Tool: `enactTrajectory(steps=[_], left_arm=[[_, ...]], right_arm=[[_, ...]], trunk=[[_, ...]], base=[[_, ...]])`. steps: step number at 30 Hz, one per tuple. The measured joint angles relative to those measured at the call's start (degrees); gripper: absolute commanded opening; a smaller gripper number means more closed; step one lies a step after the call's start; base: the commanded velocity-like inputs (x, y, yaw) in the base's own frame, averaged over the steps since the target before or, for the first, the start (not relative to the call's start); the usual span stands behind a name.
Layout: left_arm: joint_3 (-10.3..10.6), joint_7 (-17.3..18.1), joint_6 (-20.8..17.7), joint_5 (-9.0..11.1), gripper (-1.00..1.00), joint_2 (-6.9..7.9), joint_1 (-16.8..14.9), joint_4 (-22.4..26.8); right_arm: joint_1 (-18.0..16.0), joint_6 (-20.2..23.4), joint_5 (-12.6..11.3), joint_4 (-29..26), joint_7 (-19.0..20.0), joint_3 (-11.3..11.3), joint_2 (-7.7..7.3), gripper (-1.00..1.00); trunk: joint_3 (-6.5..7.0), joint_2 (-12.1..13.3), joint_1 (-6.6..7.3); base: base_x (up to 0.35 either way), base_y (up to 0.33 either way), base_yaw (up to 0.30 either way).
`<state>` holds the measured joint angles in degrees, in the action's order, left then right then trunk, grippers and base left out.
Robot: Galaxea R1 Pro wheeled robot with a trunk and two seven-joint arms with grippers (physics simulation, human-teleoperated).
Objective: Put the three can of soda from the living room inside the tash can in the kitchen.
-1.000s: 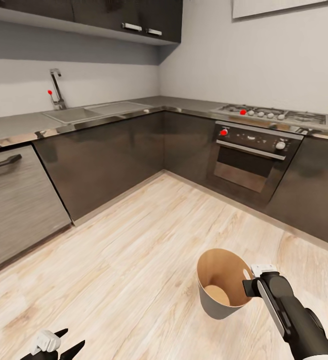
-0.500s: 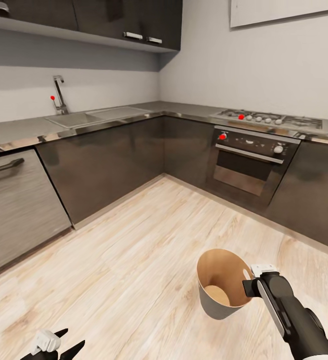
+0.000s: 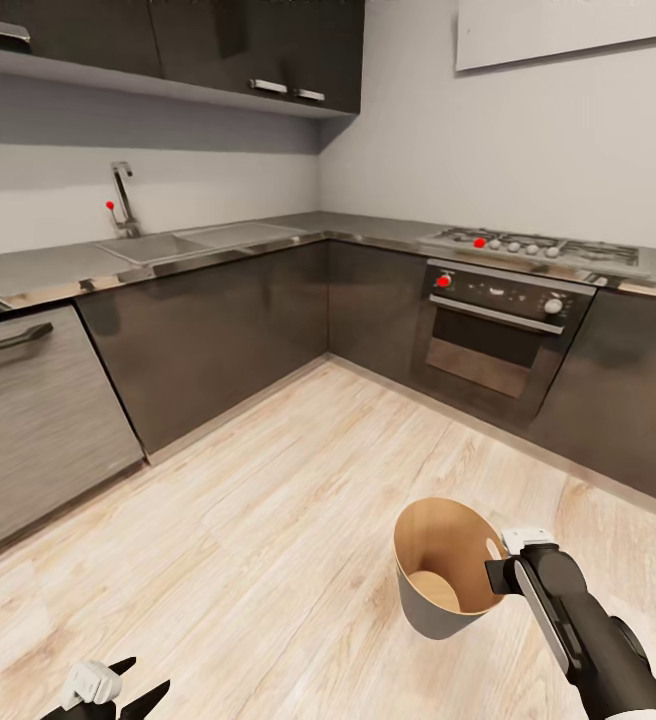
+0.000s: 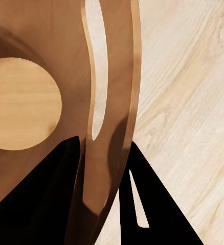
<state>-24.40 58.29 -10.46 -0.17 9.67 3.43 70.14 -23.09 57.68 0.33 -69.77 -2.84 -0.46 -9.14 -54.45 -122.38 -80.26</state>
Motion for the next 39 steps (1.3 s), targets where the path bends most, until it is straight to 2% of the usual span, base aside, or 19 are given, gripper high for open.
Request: enactTrajectory(steps=[24, 39], left_arm=[[0.01, 0.04, 0.00, 0.00, 1.00, 0.00, 0.00, 0.00], [0.04, 0.05, 0.00, 0.00, 1.00, 0.00, 0.00, 0.00]], right_arm=[[0.00, 0.00, 0.03, 0.00, 0.00, 0.00, 0.00, -1.00], [0.00, 0.00, 0.12, 0.09, 0.00, 0.00, 0.00, -1.00]], trunk=[[0.14, 0.00, 0.00], [0.14, 0.00, 0.00]], base=[[0.000, 0.000, 0.005], [0.000, 0.000, 0.226]])
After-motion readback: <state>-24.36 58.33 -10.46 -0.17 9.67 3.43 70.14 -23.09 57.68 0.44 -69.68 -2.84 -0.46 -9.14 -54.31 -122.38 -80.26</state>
